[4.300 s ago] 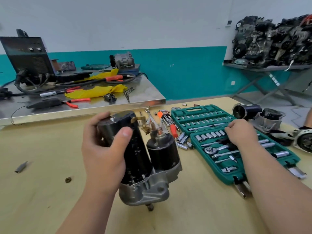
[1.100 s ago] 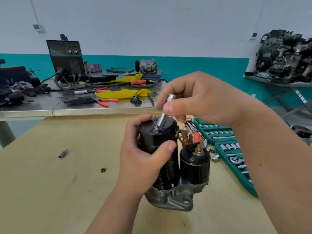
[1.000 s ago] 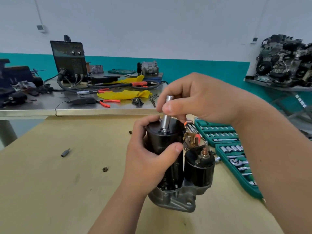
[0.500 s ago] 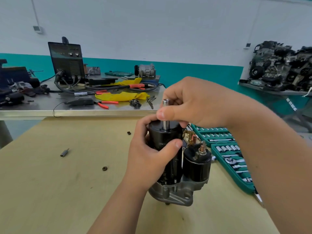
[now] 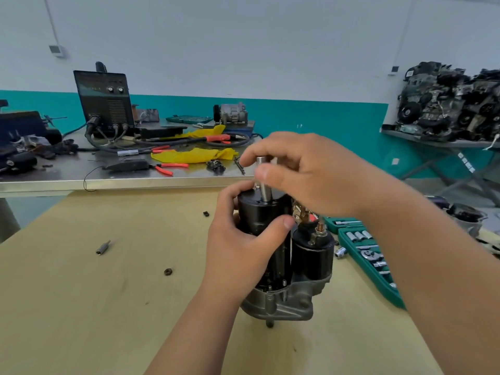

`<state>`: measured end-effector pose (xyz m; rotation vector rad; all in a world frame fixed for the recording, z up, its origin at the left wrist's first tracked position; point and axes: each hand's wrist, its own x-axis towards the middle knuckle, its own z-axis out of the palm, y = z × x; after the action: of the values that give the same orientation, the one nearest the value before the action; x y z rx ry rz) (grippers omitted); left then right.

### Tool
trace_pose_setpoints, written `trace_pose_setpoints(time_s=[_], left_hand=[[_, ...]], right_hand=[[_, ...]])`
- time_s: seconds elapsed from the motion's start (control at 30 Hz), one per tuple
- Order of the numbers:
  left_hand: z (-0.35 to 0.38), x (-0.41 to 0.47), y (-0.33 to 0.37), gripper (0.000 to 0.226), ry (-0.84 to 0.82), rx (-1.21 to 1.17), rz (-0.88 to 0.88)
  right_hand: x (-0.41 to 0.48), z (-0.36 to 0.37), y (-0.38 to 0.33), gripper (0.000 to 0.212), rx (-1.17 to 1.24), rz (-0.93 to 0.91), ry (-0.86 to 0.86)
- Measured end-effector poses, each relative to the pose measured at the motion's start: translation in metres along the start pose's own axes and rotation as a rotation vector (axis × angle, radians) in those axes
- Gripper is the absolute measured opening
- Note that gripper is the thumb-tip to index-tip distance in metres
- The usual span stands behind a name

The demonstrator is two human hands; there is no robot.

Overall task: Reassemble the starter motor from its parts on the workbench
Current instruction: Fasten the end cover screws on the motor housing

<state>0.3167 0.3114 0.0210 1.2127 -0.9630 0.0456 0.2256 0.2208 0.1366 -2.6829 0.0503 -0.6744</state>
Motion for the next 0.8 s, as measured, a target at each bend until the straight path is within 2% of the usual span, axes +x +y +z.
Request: trace_pose_setpoints(time_s=[0.1, 0.2, 0.27, 0.4, 0.47, 0.53, 0.6, 0.7, 0.8], left_hand=[[0.0, 0.001, -0.001, 0.049, 0.009, -0.015, -0.02], [0.0, 0.001, -0.002, 0.051, 0.012, -0.02, -0.023], [0.001, 0.0, -0.002, 0.051, 0.015, -0.026, -0.014], [0.002, 0.0, -0.002, 0.048, 0.018, -0.02, -0.034], [0.002, 0.001, -0.003, 0.042, 0.016, -0.041, -0.055], [0.003, 0.004, -0.002, 0.037, 0.021, -0.047, -0.064], [0.004, 0.007, -0.003, 0.034, 0.019, -0.051, -0.071], [0.003, 0.009, -0.005, 0.035, 0.019, -0.064, -0.098], [0.0, 0.011, -0.009, 0.037, 0.043, -0.076, -0.105]], right_hand=[[0.007, -0.011, 0.0, 0.02, 0.111, 0.034, -0.088], [0.011, -0.01, 0.002, 0.012, 0.19, 0.065, -0.075], [0.011, -0.002, 0.001, 0.011, 0.161, 0.079, 0.021], [0.005, 0.021, 0.0, 0.026, -0.021, 0.128, 0.343], [0.004, 0.027, 0.0, 0.025, -0.039, 0.142, 0.395], [0.003, 0.025, 0.002, 0.019, 0.013, 0.133, 0.342], [0.002, 0.015, 0.006, 0.01, 0.14, 0.096, 0.195], [0.003, 0.0, 0.014, 0.023, 0.212, 0.096, -0.032], [0.01, -0.004, 0.017, 0.021, 0.167, 0.081, -0.111]])
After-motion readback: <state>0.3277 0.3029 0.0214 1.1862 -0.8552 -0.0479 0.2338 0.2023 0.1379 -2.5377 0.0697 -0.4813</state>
